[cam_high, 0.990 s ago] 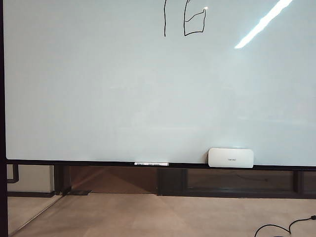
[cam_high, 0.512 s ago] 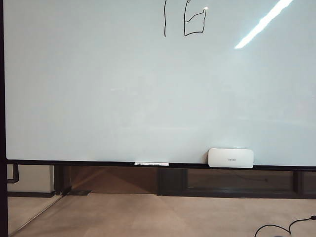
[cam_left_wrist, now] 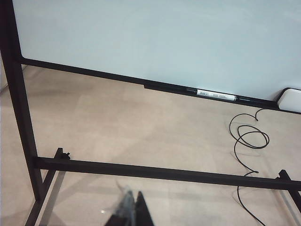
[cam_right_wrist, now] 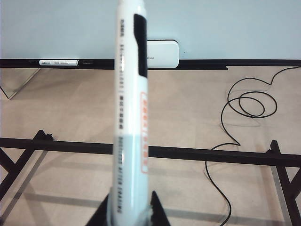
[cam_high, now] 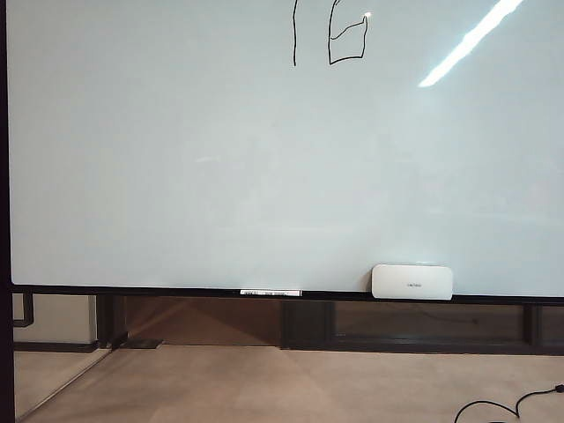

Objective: Reach to the right to find the marker pen, pick it up, and write the number 16 on the whiteboard.

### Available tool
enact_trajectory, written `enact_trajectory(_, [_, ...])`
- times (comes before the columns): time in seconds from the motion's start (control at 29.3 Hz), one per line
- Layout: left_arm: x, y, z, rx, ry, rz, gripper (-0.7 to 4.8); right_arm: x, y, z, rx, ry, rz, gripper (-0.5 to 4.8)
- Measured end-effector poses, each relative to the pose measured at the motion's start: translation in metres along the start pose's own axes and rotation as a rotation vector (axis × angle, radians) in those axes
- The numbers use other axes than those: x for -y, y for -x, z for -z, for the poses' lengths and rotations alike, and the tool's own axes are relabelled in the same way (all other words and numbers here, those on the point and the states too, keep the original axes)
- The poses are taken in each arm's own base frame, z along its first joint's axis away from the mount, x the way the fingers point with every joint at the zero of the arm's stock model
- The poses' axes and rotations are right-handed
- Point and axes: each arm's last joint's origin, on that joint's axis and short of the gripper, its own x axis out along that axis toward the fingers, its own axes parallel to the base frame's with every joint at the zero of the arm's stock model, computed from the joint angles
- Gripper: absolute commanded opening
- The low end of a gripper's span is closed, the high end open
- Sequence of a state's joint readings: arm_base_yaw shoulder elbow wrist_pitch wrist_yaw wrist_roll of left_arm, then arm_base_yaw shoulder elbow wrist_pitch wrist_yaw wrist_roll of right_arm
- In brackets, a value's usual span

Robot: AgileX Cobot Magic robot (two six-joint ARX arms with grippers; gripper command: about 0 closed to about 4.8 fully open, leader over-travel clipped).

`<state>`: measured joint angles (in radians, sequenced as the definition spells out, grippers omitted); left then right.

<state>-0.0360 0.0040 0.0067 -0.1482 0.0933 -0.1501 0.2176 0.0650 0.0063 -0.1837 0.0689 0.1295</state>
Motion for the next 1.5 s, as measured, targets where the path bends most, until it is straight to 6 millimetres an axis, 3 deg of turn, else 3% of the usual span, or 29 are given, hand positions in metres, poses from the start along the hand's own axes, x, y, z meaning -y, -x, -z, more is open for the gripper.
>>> enact_trajectory(0.61, [0.000,0.000,0.000,0.002,0.000,0.000,-0.05,0.000,0.000,0.000,0.002,0.000,0.000,-0.05])
enact_trajectory(0.72, [0.000,0.000,0.000,0.001,0.000,0.000,-0.05,0.001,0.004,-0.004,0.068,-0.007,0.003,-0.05])
enact_trajectory(1.09, [-0.002,0.000,-0.001,0.007,0.002,-0.017,-0.05,0.019,0.005,-0.010,0.128,-0.046,0.191,-0.05])
enact_trajectory(1.5, [-0.007,0.001,-0.001,0.016,0.011,-0.075,-0.05,0.021,0.005,-0.010,0.129,-0.050,0.215,-0.05])
